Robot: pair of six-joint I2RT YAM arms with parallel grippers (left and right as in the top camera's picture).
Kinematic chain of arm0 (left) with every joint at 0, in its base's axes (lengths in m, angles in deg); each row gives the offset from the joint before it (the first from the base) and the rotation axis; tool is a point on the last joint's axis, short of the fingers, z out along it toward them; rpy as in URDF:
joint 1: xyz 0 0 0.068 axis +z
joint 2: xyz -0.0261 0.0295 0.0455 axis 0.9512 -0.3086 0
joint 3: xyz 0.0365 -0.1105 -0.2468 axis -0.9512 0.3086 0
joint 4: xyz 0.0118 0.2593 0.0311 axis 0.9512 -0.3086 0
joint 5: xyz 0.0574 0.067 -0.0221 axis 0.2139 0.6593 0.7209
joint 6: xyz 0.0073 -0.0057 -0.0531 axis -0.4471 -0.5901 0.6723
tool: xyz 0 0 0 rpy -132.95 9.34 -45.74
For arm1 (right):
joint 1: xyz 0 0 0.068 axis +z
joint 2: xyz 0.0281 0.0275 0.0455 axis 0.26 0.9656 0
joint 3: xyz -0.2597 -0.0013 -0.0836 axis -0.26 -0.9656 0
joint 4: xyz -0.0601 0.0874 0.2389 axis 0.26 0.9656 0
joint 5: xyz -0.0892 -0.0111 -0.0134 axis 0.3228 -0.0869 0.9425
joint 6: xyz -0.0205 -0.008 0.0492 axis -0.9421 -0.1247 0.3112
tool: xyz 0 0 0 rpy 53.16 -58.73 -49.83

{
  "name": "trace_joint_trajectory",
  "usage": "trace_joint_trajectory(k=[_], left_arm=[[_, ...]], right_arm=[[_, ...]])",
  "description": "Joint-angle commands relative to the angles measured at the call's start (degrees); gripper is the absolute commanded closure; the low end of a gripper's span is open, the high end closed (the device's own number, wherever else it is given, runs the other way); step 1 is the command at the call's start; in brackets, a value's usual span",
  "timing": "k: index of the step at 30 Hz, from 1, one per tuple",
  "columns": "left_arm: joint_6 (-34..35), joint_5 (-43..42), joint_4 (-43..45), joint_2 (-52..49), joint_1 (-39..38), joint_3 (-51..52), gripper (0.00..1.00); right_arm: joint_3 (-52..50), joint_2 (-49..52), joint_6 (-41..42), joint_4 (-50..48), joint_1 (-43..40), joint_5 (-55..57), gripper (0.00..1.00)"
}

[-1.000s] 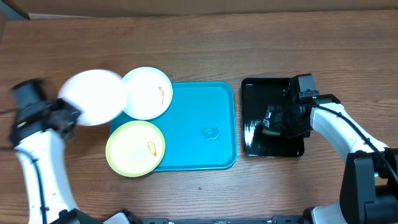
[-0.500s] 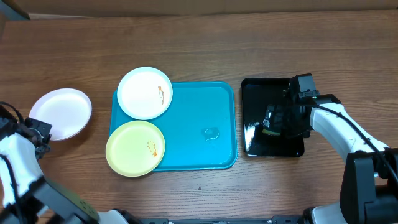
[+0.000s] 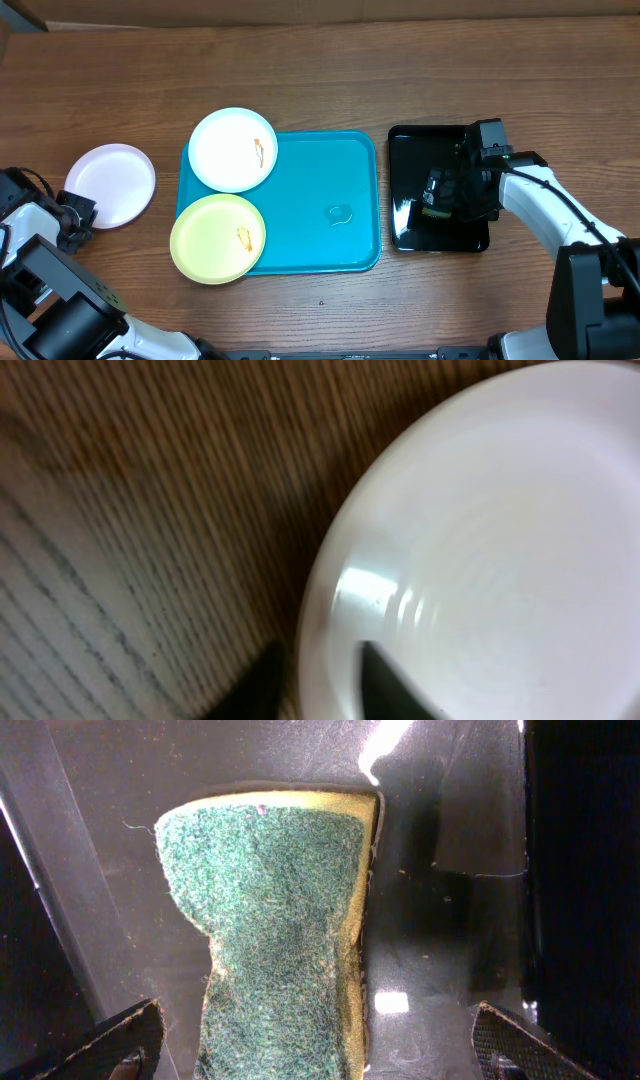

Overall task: Clean dirty plates on tray and stack at the side
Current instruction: 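Lift the white plate with the left gripper and place it left of tray, then grasp the yellow plate rim with the left gripper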

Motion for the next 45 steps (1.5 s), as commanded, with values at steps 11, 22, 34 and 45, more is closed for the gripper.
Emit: trace_joint_trajectory(k=[11,22,34,45], left_arm=[[-5.9,-17.6,-14.2,2.1,-0.9,-11.6,0.13],[-14.3,-13.9,-41.8,15.2,-11.4,-13.8,0.26],[-7.6,4.7,-43.1,18.4,-28.0,-0.3,0.4],[-4.3,7.0,-39.6,18.4,-29.3,4.3,0.45]], right_arm=[[-0.1,-0.6,-0.2,-0.3,0.2,0.5,0.0],[-0.1,-0.6,-0.2,-0.3,0.2,0.5,0.0],[-0.1,-0.6,-0.2,-0.3,0.2,0.5,0.0],[-0.1,-0.6,-0.2,-0.3,0.2,0.5,0.0]])
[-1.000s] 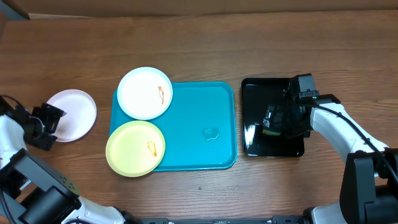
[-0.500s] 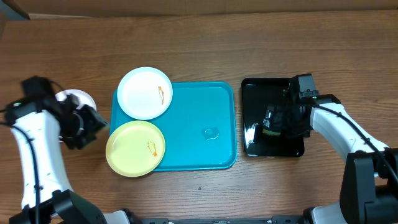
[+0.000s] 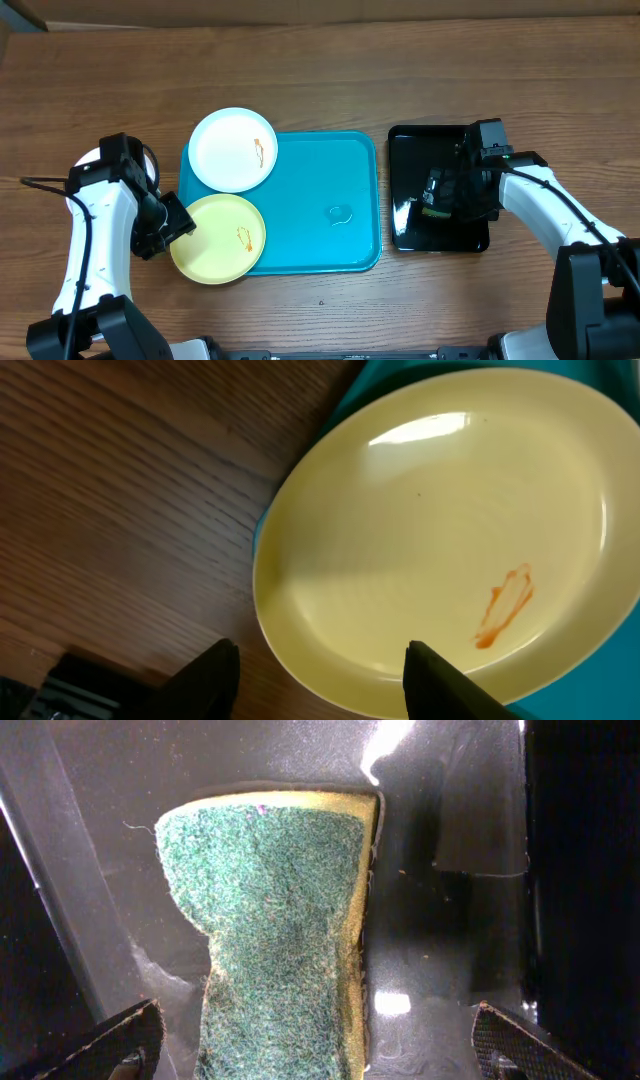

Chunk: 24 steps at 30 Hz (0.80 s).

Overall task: Clean dirty plates on tray and stack at the side
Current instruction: 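Grasp the yellow plate rim with the left gripper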

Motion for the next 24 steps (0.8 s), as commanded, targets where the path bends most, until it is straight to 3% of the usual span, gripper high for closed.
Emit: trace_joint_trajectory(k=[1,10,18,20,24], left_arm=[[1.4,2.5,1.7,0.4,-0.4,3.5,0.45],[3.0,3.9,11.6,0.4,-0.3,10.8,0.46],[3.0,4.0,14.3,0.4,-0.4,14.4,0.54],[3.0,3.9,15.6,0.4,-0.4,15.9,0.58],[3.0,3.0,17.0,0.4,-0.4,17.6,0.78]], right_arm=[[-0.1,-0.6,-0.2,-0.3,0.2,0.5,0.0],[-0.1,-0.6,-0.2,-0.3,0.2,0.5,0.0],[-0.1,-0.6,-0.2,-0.3,0.2,0.5,0.0],[-0.1,-0.6,-0.2,-0.3,0.2,0.5,0.0],[-0.1,-0.6,-0.2,-0.3,0.2,0.5,0.0]])
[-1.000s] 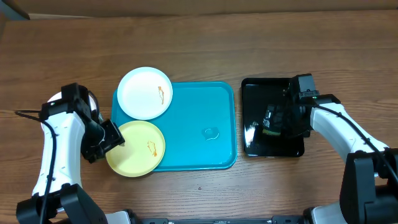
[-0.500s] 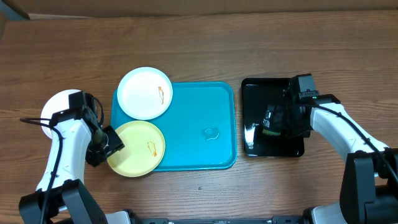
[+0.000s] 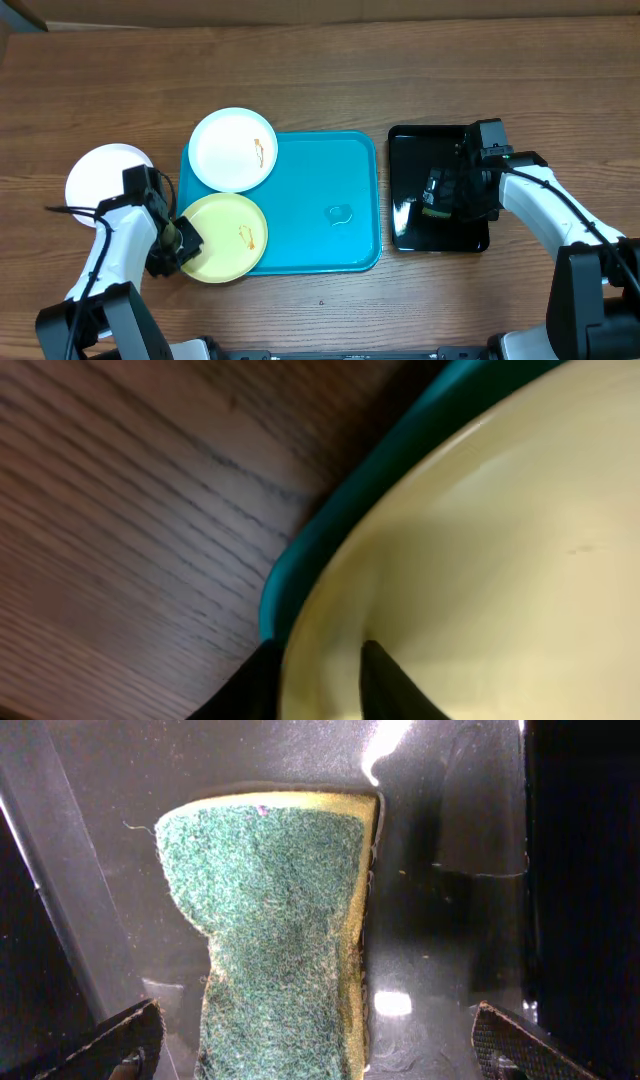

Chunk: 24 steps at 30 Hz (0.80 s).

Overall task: Clean dirty plates on tray and stack at the side
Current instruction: 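Grasp the yellow plate rim with the left gripper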

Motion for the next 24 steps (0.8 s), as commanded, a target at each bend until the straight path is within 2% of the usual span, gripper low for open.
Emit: trace_joint_trajectory(k=[1,12,19,24], left_arm=[[0.2,-0.6,0.2,0.3,-0.4,1.1,0.81],[-4.1,-6.9,-1.5,0.4,-0.4,1.0,0.95],[-4.4,-10.8,-3.0,0.5,-2.2,-0.7,0.95],[-4.3,-12.9,-4.1,0.5,-6.9,-2.9,0.96]], right_arm=[[-0.1,-0.6,-0.2,-0.3,0.2,0.5,0.0],[-0.1,-0.6,-0.2,-0.3,0.2,0.5,0.0],[-0.1,-0.6,-0.2,-0.3,0.2,0.5,0.0],[-0.1,-0.6,-0.2,-0.3,0.2,0.5,0.0]])
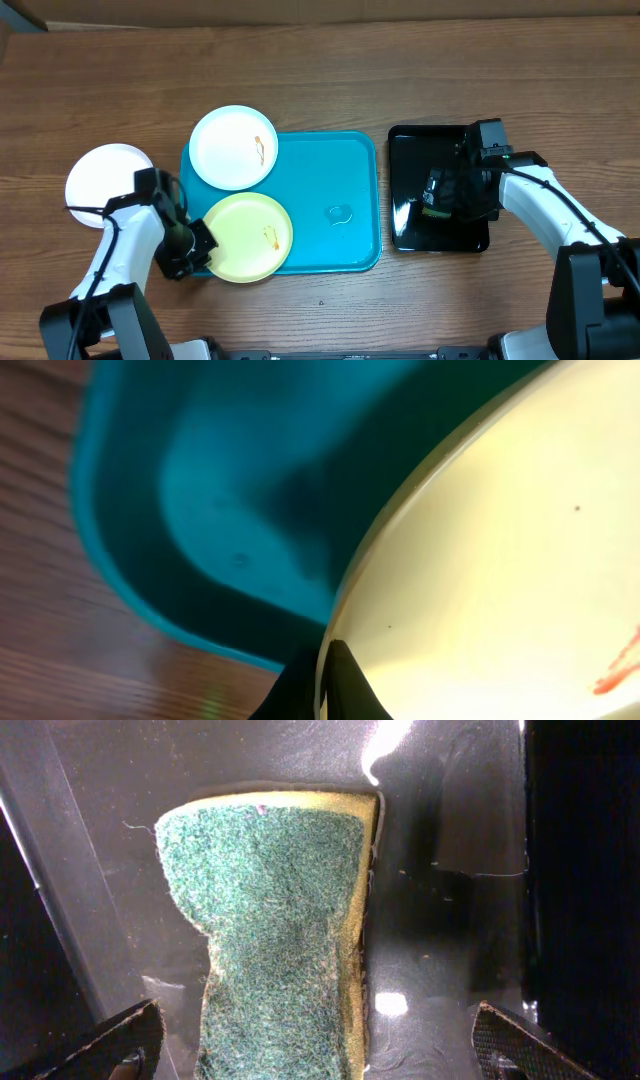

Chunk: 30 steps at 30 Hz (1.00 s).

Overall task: Clean dirty plates on tray and stack at the side
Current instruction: 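Grasp the yellow plate rim with the left gripper, then slide the yellow plate right across the blue tray with the left gripper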

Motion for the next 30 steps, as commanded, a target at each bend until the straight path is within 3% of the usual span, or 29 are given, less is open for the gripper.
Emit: trace_joint_trajectory(k=[1,7,13,19,30], left_arm=[[-1.3,-3.8,-0.2,0.4,-3.7,-2.5,0.96],[0.3,-16.4,4.4,0.4,-11.4,-4.3,0.96],[8.2,-17.4,15.4,0.4,-18.9,-4.3,0.96],[13.7,-10.1,23.7,0.3,-25.7,-4.3,0.96],[15.6,-1.2,21.6,0.3,-30.3,-4.2,0.92]], right_arm=[[-0.1,-0.6,-0.2,-0.3,0.2,0.5,0.0],[-0.1,-0.6,-0.2,-0.3,0.2,0.5,0.0],[-0.1,-0.6,-0.2,-0.3,0.2,0.5,0.0],[-0.1,-0.6,-0.2,-0.3,0.2,0.5,0.0],[-0.1,-0.6,-0.2,-0.3,0.2,0.5,0.0]])
